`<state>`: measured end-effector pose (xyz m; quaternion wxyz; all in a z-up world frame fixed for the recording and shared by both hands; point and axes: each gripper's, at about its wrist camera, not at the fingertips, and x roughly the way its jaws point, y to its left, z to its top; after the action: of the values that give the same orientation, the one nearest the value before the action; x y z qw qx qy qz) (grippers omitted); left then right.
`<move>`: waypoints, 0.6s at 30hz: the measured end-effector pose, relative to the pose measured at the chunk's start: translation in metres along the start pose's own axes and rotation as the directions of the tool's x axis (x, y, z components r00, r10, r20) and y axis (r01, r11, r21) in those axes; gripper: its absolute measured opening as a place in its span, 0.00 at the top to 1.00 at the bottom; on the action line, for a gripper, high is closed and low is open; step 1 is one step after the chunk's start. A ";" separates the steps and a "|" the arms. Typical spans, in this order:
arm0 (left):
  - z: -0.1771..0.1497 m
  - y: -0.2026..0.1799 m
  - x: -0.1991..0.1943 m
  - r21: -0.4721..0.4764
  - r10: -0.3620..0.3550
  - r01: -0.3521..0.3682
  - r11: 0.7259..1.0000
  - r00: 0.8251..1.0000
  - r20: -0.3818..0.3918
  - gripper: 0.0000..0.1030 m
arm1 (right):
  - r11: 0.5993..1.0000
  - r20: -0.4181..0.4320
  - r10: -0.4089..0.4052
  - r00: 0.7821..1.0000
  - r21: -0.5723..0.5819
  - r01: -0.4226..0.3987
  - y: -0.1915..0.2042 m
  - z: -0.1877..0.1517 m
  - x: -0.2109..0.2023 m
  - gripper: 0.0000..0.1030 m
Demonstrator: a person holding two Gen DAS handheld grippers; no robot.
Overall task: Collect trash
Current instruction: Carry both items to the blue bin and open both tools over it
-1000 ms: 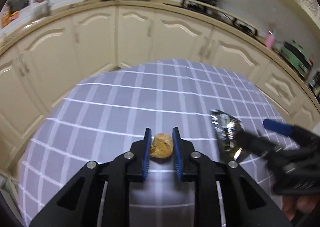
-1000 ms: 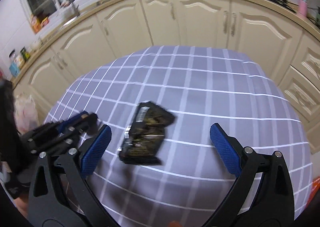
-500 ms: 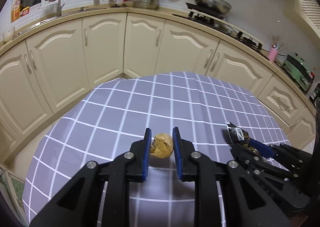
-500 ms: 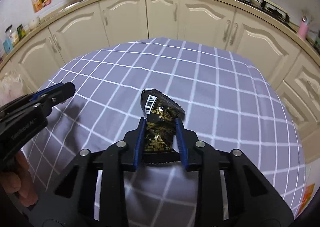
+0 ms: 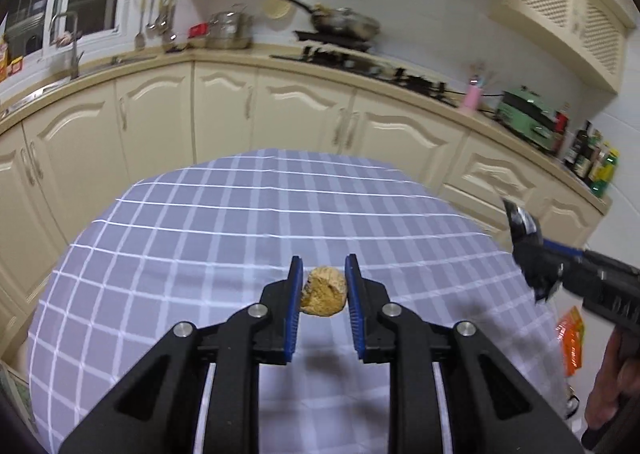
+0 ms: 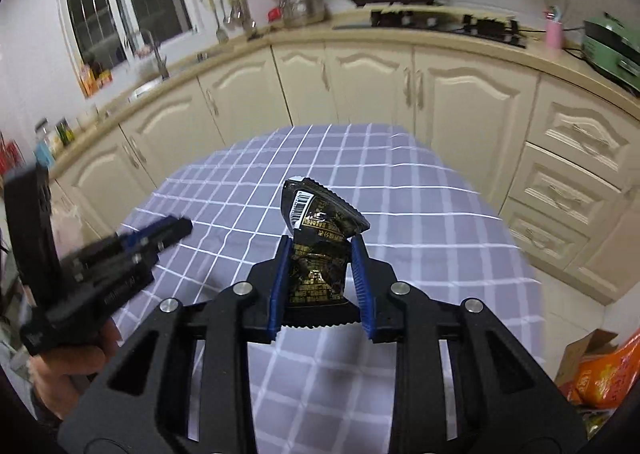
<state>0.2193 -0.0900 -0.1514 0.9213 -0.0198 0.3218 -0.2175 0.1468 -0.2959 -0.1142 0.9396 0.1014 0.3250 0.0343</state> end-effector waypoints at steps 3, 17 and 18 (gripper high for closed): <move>-0.007 -0.039 -0.025 0.039 -0.038 0.037 0.999 0.999 0.027 0.80 | 0.999 0.046 -0.003 0.999 0.044 0.001 -0.025 -0.008 -0.041 0.71; -0.063 -0.258 -0.050 0.270 -0.329 0.334 0.903 0.942 -0.065 0.80 | 0.902 0.088 -0.289 0.953 0.359 0.240 -0.200 -0.099 -0.193 0.71; -0.072 -0.274 -0.046 0.281 -0.351 0.362 0.889 0.932 -0.091 0.80 | 0.882 0.070 -0.313 0.947 0.392 0.262 -0.215 -0.113 -0.198 0.71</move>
<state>0.0375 -0.3115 -0.1327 0.8520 0.0621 0.2943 -0.4284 -0.0786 -0.5125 -0.1269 0.9162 0.2331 0.2746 -0.1757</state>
